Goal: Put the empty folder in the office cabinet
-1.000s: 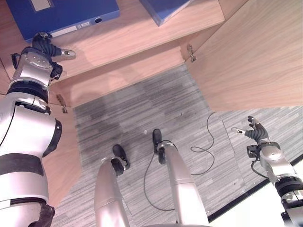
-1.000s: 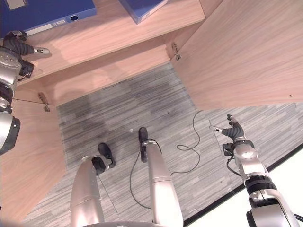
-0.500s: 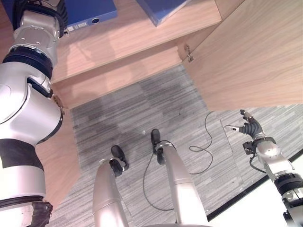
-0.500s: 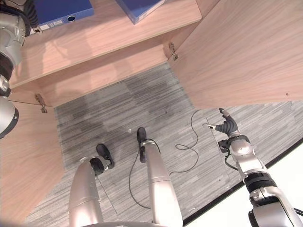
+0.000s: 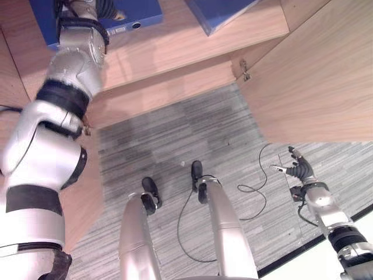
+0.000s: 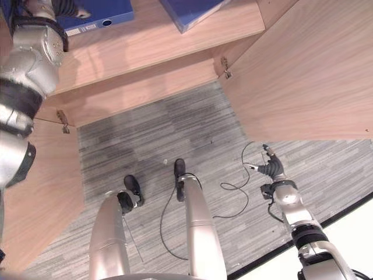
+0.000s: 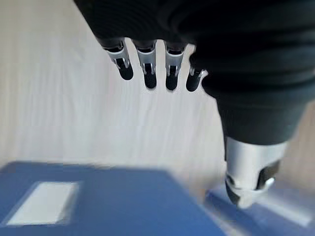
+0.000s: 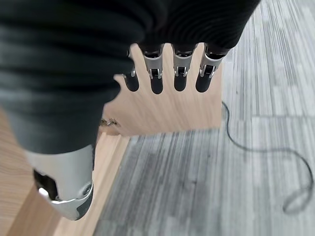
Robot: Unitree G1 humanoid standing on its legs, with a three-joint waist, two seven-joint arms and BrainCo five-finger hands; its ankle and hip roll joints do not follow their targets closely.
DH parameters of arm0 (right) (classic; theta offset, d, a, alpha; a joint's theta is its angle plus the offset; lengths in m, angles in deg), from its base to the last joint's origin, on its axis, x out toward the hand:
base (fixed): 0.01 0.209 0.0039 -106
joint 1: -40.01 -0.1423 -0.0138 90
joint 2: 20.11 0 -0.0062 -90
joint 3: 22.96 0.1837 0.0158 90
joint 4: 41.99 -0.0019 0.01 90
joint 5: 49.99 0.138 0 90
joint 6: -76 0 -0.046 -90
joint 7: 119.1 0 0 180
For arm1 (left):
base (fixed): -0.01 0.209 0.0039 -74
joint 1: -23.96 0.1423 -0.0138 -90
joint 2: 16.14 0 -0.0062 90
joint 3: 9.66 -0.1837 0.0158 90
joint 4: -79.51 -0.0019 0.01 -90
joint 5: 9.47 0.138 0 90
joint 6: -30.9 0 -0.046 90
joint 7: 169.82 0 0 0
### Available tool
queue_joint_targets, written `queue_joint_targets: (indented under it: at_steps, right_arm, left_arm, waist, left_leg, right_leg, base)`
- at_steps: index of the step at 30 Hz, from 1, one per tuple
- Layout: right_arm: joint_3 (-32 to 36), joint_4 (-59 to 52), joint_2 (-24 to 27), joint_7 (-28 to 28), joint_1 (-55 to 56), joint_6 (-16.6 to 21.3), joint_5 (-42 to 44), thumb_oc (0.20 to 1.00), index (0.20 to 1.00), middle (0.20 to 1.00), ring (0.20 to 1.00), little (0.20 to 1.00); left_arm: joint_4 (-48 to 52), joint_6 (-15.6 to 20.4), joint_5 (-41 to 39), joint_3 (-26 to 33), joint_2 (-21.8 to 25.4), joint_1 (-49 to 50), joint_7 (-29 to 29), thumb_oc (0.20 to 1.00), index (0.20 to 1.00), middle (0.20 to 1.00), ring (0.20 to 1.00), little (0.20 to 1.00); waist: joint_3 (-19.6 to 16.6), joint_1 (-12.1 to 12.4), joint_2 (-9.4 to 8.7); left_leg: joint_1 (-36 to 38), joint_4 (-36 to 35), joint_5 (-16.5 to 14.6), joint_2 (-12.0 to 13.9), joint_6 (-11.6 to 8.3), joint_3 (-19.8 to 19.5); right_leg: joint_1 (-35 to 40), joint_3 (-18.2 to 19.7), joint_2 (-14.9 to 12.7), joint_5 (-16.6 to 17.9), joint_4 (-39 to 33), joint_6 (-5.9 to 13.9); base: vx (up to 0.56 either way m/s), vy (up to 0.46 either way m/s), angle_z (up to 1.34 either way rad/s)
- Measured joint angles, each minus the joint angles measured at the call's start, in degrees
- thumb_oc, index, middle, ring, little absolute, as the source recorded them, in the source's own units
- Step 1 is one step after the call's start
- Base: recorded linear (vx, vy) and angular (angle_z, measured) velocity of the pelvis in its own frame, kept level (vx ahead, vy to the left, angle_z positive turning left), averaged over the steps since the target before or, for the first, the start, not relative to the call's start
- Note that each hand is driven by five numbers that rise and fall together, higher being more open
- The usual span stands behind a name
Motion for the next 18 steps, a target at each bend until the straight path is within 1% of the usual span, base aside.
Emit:
queue_joint_targets:
  at_steps: [1, 2, 4, 5, 7, 8, 9, 10, 11, 12, 14, 15, 16, 17, 18]
  right_arm:
    - [-1.2, 0.0, -0.5, 0.1, 0.6, -0.1, -0.1, 1.0, 1.0, 1.0, 1.0, 1.0]
    - [-1.2, -0.1, -0.7, 0.1, 0.8, -0.1, -0.1, 1.0, 1.0, 1.0, 1.0, 1.0]
    - [-1.1, -0.6, -1.0, 0.5, 0.7, -0.2, -0.2, 1.0, 1.0, 1.0, 1.0, 1.0]
    - [0.3, -0.8, -2.0, 0.9, 0.8, -0.2, -0.6, 1.0, 1.0, 1.0, 1.0, 1.0]
    - [0.4, -0.6, -2.7, 1.5, 1.0, -0.3, -0.7, 1.0, 1.0, 1.0, 1.0, 1.0]
    - [0.5, -0.7, -3.2, 1.7, 1.2, -0.2, -0.7, 1.0, 1.0, 1.0, 1.0, 1.0]
    - [0.8, -0.7, -4.0, 2.1, 1.2, -0.2, -1.2, 1.0, 1.0, 1.0, 1.0, 1.0]
    - [0.8, -0.8, -4.3, 2.3, 1.1, -0.1, -1.3, 1.0, 1.0, 1.0, 1.0, 1.0]
    - [0.9, -0.8, -4.6, 2.4, 1.0, -0.1, -1.6, 1.0, 1.0, 1.0, 1.0, 1.0]
    - [0.9, -0.8, -5.5, 3.0, 0.6, -0.1, -2.3, 1.0, 1.0, 1.0, 1.0, 1.0]
    - [0.9, -0.8, -6.0, 3.2, 0.4, -0.1, -2.3, 1.0, 1.0, 1.0, 1.0, 1.0]
    - [1.0, -0.8, -6.5, 4.0, 0.1, -0.2, -2.4, 1.0, 1.0, 1.0, 1.0, 1.0]
    - [1.0, -0.7, -6.5, 4.2, 0.3, -0.2, -2.4, 1.0, 1.0, 1.0, 1.0, 1.0]
    - [1.0, -0.6, -6.6, 4.3, 0.1, -0.2, -2.5, 1.0, 1.0, 1.0, 1.0, 1.0]
    - [1.0, -0.6, -7.1, 4.6, 0.1, -0.3, -2.8, 1.0, 1.0, 1.0, 1.0, 1.0]
  left_arm:
    - [1.9, -0.1, 0.0, 0.6, -0.4, 3.3, 1.3, 1.0, 1.0, 1.0, 1.0, 1.0]
    - [2.0, -0.1, 0.0, 0.6, -0.6, 3.9, 1.5, 1.0, 1.0, 1.0, 1.0, 1.0]
    - [6.0, 0.0, 0.1, 3.8, -1.7, 7.6, 2.2, 1.0, 1.0, 1.0, 1.0, 1.0]
    - [12.8, 0.5, 0.2, 6.9, -2.0, 12.1, 2.4, 1.0, 1.0, 1.0, 1.0, 1.0]
    - [18.9, 1.6, 0.4, 7.9, -2.4, 16.9, 2.8, 1.0, 1.0, 1.0, 1.0, 1.0]
    - [21.7, 2.8, 0.7, 8.2, -2.8, 19.8, 2.8, 1.0, 1.0, 1.0, 1.0, 1.0]
    - [25.9, 5.4, 2.7, 8.2, -4.3, 25.5, 2.8, 1.0, 1.0, 1.0, 1.0, 1.0]
    - [27.0, 6.7, 3.0, 7.5, -5.1, 27.9, 2.8, 1.0, 1.0, 1.0, 1.0, 1.0]
    - [27.2, 7.6, 3.1, 6.5, -5.2, 29.3, 2.8, 1.0, 1.0, 1.0, 1.0, 1.0]
    - [27.2, 8.8, 3.6, 4.7, -6.7, 33.0, 2.6, 1.0, 1.0, 1.0, 1.0, 1.0]
    - [27.2, 10.1, 3.6, 3.5, -7.8, 35.8, 2.0, 1.0, 1.0, 1.0, 1.0, 1.0]
    - [27.4, 12.3, 3.6, 1.9, -8.4, 39.9, 1.1, 1.0, 1.0, 1.0, 1.0, 1.0]
    - [27.5, 12.7, 3.6, 1.4, -8.9, 41.3, 0.8, 1.0, 1.0, 1.0, 1.0, 1.0]
    - [27.7, 13.5, 3.4, 1.2, -9.1, 43.2, 0.2, 1.0, 1.0, 1.0, 1.0, 1.0]
    - [28.2, 14.9, 2.2, 1.3, -9.3, 47.3, -1.0, 1.0, 1.0, 1.0, 1.0, 1.0]
  waist:
    - [0.0, 0.3, 0.0]
    - [0.0, 0.4, 0.0]
    - [0.0, 0.9, 0.01]
    - [0.0, 0.9, 0.08]
    - [0.1, 1.8, 0.16]
    - [0.1, 2.0, 0.16]
    - [0.1, 3.1, 0.29]
    - [0.2, 3.6, 0.41]
    - [0.3, 4.1, 0.5]
    - [0.4, 4.8, 0.75]
    - [0.6, 4.9, 0.98]
    - [1.0, 5.7, 1.55]
    - [1.0, 5.7, 1.6]
    - [1.2, 6.3, 1.82]
    - [1.2, 6.4, 1.93]
  left_leg:
    - [1.0, -1.1, 0.4, -0.4, -0.07, 0.0]
    - [1.4, -1.5, 0.6, -0.5, -0.09, 0.0]
    - [2.4, -2.4, 0.8, -0.8, -0.09, 0.1]
    - [3.0, -2.9, 0.8, -0.9, -0.07, 0.3]
    - [3.7, -3.4, 0.8, -1.0, -0.07, 0.5]
    - [4.1, -3.7, 0.9, -1.0, -0.1, 0.6]
    - [4.9, -4.3, 1.0, -1.3, -0.19, 0.8]
    - [5.2, -4.5, 1.0, -1.3, -0.14, 0.9]
    - [5.4, -4.7, 1.0, -1.3, -0.17, 0.9]
    - [6.4, -5.7, 1.4, -1.7, -0.25, 1.0]
    - [7.4, -7.0, 2.0, -2.2, -0.34, 0.9]
    - [9.7, -9.2, 2.9, -2.9, -0.47, 0.9]
    - [10.6, -10.1, 3.2, -3.2, -0.56, 0.9]
    - [11.9, -11.4, 3.6, -3.5, -0.63, 0.9]
    - [14.8, -14.7, 5.0, -4.4, -0.94, 0.7]
  right_leg:
    - [0.9, -0.3, -0.4, -0.1, -0.5, -0.09]
    - [1.3, -0.4, -0.5, -0.1, -0.9, -0.09]
    - [2.3, -0.4, -0.7, 0.0, -1.5, -0.03]
    - [2.7, -0.4, -0.8, 0.0, -1.7, -0.02]
    - [3.3, -0.4, -0.9, 0.0, -2.1, -0.02]
    - [3.5, -0.4, -0.9, 0.0, -2.3, -0.02]
    - [4.0, -0.3, -1.1, -0.1, -2.5, -0.04]
    - [4.2, -0.3, -1.1, -0.1, -2.5, -0.05]
    - [4.3, -0.3, -1.2, -0.2, -2.6, -0.06]
    - [5.2, -0.3, -1.3, -0.2, -3.1, -0.04]
    - [6.1, -0.5, -1.7, -0.1, -3.7, -0.01]
    - [8.2, -0.9, -2.2, -0.1, -4.9, 0.02]
    - [8.9, -0.9, -2.3, -0.1, -5.4, 0.06]
    - [10.0, -1.2, -2.6, -0.1, -5.8, 0.0]
    - [12.5, -1.6, -2.9, 0.0, -7.7, 0.11]
  base:
    - [0.0, 0.013, 0.12]
    - [0.0, 0.012, 0.13]
    - [0.0, -0.001, 0.02]
    - [0.0, 0.0, 0.0]
    - [0.0, 0.0, 0.0]
    - [0.0, 0.0, 0.0]
    - [0.0, 0.0, 0.0]
    - [0.0, 0.0, 0.0]
    - [-0.01, -0.041, 0.04]
    - [-0.01, -0.046, 0.06]
    - [0.0, -0.046, 0.14]
    - [0.01, -0.059, 0.17]
    - [0.02, -0.067, 0.17]
    - [0.03, -0.076, 0.17]
    - [0.05, -0.086, 0.19]
